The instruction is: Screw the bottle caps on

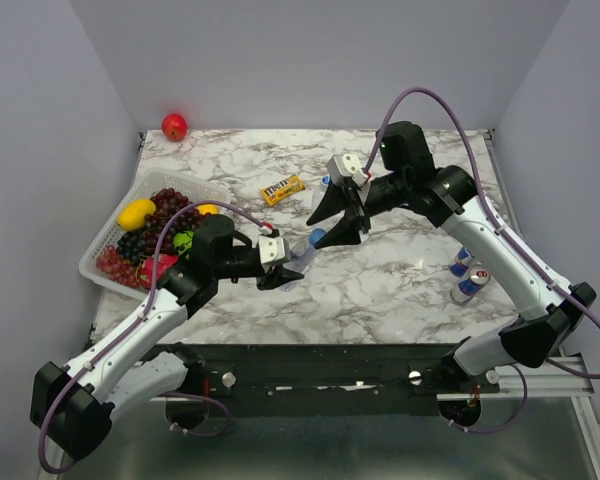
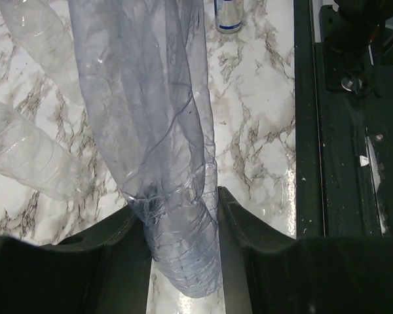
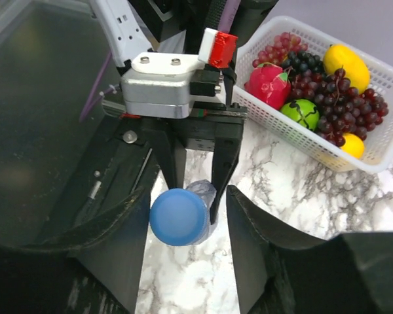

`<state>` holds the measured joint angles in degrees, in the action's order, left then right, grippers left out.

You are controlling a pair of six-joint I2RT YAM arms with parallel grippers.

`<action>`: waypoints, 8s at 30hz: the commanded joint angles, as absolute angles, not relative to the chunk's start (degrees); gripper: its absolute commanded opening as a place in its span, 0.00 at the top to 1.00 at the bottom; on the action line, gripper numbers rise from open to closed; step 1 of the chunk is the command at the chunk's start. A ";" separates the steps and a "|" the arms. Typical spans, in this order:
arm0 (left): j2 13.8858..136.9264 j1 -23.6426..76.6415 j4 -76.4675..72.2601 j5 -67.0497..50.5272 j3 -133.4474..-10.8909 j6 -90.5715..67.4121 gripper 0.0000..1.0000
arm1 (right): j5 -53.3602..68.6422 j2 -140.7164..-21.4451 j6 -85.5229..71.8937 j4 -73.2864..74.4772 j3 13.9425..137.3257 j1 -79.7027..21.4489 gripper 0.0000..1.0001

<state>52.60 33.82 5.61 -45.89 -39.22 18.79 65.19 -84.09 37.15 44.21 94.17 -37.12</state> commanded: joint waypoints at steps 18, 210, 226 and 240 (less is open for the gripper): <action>59.67 40.25 -9.34 -5.12 -45.87 -9.72 1.00 | 11.27 -84.89 -12.29 19.94 89.11 -40.60 1.00; 39.20 17.76 46.49 -11.25 -41.31 25.31 0.01 | 57.48 -101.50 -5.80 -49.04 63.37 -36.56 0.77; 42.36 16.26 43.51 -13.27 -40.25 25.05 0.01 | 57.66 -104.76 -5.54 -52.03 60.30 -36.30 0.70; 43.68 15.82 43.51 -13.80 -40.34 25.22 0.01 | 58.27 -105.29 -5.36 -54.14 58.45 -36.39 0.46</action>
<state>43.42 16.29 43.99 -12.69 -40.80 24.93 57.06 -104.38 -6.00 -51.27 59.51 -36.62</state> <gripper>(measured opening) 0.985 0.508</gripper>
